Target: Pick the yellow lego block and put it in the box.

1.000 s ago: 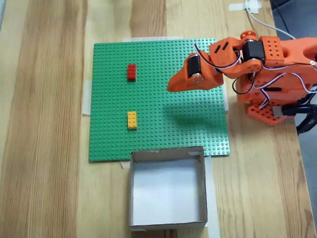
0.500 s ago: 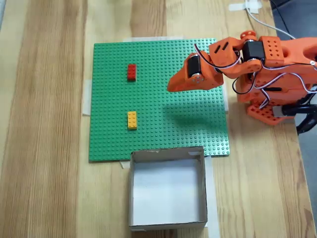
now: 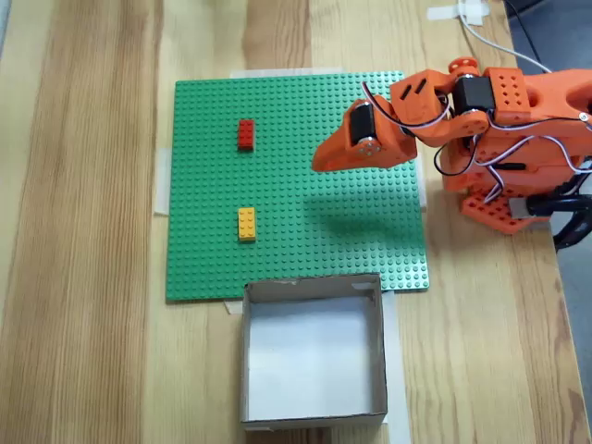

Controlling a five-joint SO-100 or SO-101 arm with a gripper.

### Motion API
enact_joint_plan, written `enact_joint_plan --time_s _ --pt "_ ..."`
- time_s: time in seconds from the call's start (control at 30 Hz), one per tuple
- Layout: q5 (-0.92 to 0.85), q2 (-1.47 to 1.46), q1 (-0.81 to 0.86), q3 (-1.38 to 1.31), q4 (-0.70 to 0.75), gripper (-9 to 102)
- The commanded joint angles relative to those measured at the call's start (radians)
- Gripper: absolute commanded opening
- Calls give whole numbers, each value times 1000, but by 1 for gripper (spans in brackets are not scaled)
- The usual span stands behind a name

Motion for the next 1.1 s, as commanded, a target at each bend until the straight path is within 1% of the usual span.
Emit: enact_joint_plan --time_s 0.0,0.23,0.5,0.8,1.07 --pt "5 -8 2 3 -14 -1" --pt "29 -91 -5 -92 43 -1" --pt "60 -256 -28 -304 115 -1" --pt "78 -488 -48 -594 247 -1" --pt "87 -611 -51 -739 284 -1"
